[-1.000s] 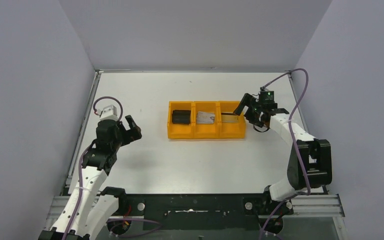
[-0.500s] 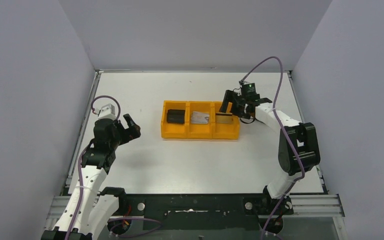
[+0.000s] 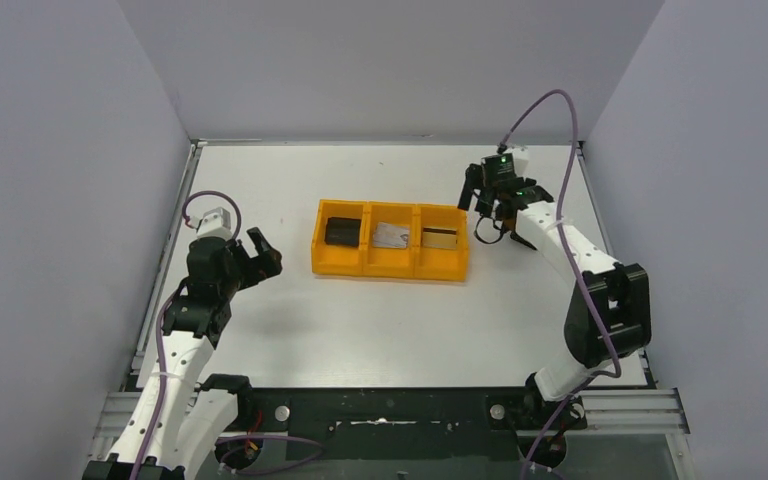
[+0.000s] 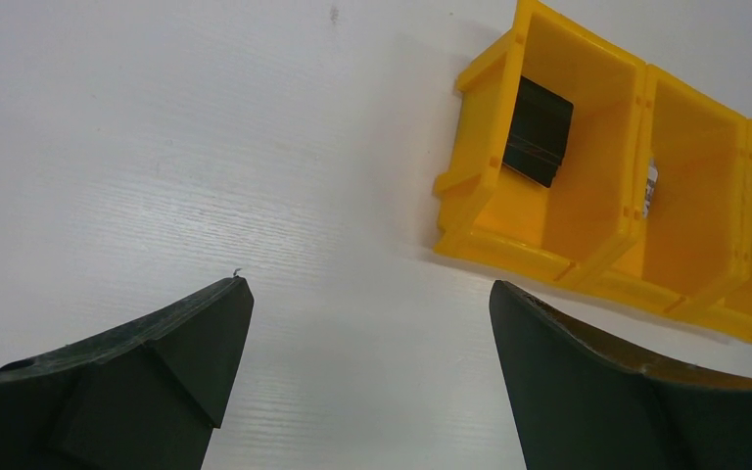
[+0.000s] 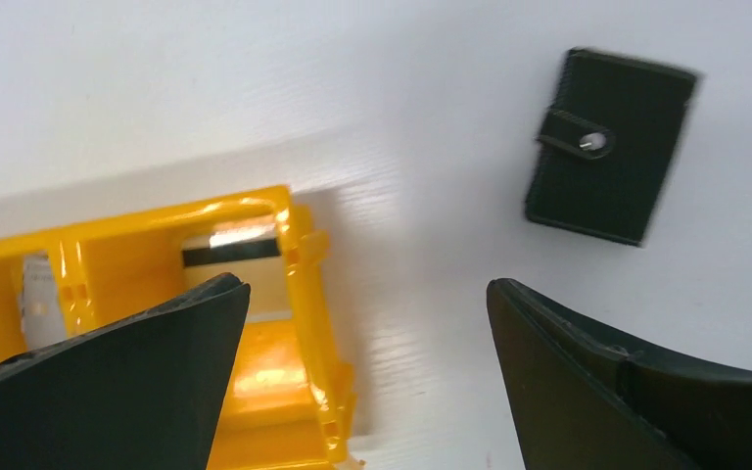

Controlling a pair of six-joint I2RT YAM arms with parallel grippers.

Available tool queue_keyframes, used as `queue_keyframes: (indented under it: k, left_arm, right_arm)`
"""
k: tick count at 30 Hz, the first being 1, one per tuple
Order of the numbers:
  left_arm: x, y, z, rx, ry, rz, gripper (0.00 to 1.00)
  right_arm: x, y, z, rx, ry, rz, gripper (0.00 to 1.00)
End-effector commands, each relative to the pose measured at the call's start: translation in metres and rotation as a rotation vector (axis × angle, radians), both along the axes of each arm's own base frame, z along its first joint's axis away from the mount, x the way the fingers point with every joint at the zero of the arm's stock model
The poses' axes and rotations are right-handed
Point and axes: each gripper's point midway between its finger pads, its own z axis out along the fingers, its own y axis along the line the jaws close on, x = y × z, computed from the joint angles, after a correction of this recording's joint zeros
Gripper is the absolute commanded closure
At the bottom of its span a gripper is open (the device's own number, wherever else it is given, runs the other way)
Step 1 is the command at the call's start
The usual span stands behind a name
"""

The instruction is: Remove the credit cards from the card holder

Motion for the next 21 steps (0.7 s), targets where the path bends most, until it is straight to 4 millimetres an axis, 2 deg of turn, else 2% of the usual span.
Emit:
queue_keyframes:
  k: [1, 3, 4, 8, 21]
  left_arm:
    - [0.011, -0.002, 0.026, -0.002, -0.104, -0.023, 0.06]
    - [0.011, -0.003, 0.028, -0.006, -0.107, -0.028, 0.06]
    - [0.010, -0.003, 0.028, -0.007, -0.107, -0.028, 0.06]
    - [0.008, 0.000, 0.031, -0.006, -0.125, -0.015, 0.06]
    - [0.008, 0.001, 0.029, -0.003, -0.118, -0.011, 0.05]
  right_arm:
    - [0.002, -0.079, 0.064, -0.104, -0.200, -0.274, 0.02]
    - [0.000, -0.120, 0.058, -0.056, -0.195, -0.397, 0.02]
    - [0.000, -0.133, 0.052, -0.036, -0.179, -0.435, 0.02]
    - [0.003, -0.164, 0.030, -0.030, -0.070, -0.486, 0.02]
    - [0.040, -0.169, -0.034, -0.014, 0.123, -0.454, 0.02]
